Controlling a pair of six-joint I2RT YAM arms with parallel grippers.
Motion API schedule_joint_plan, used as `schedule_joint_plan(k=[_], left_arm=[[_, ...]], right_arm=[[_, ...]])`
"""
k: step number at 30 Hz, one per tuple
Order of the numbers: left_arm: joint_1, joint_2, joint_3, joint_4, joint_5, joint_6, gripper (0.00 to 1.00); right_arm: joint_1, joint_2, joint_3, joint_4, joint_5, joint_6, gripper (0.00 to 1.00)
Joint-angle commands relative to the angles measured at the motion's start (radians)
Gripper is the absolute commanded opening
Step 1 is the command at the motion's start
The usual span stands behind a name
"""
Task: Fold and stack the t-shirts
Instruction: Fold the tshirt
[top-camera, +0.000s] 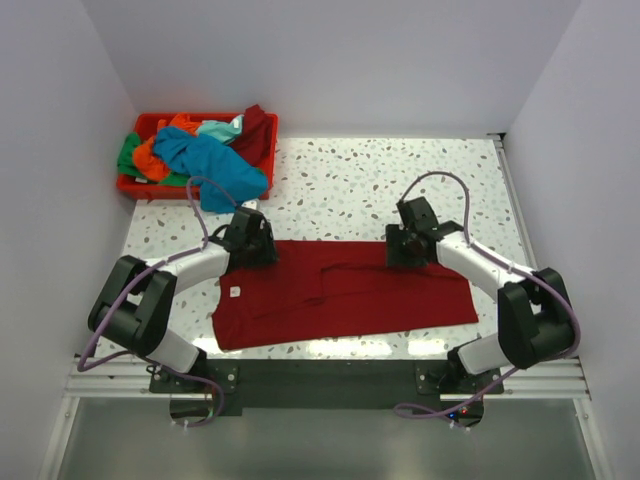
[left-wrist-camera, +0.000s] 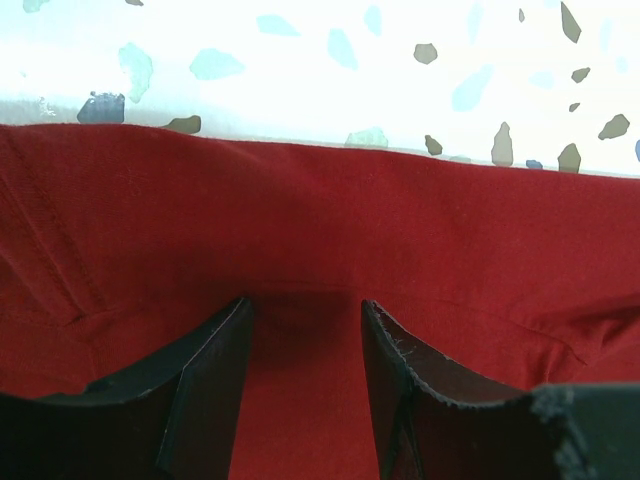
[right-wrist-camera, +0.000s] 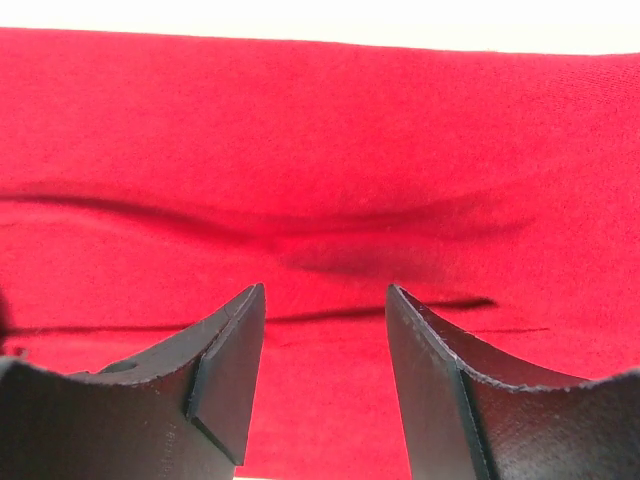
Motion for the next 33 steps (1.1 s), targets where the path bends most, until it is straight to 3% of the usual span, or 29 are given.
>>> schedule_joint_plan(k=[1, 16, 33], left_arm=[[0.008, -0.001, -0.022, -0.006, -0.020, 0.004, 0.53], [0.008, 0.006, -0.017, -0.017, -0.017, 0.008, 0.53], [0.008, 0.039, -0.017, -0.009, -0.020, 0.018, 0.53]], right_arm=[[0.007, -0.062, 0.057, -0.027, -0.052, 0.006, 0.55], [0.174, 0.264, 0.269, 0.091, -0.088, 0.029, 0.54], [0.222, 0.212, 0.123, 0.113, -0.114, 0.068, 0.53]])
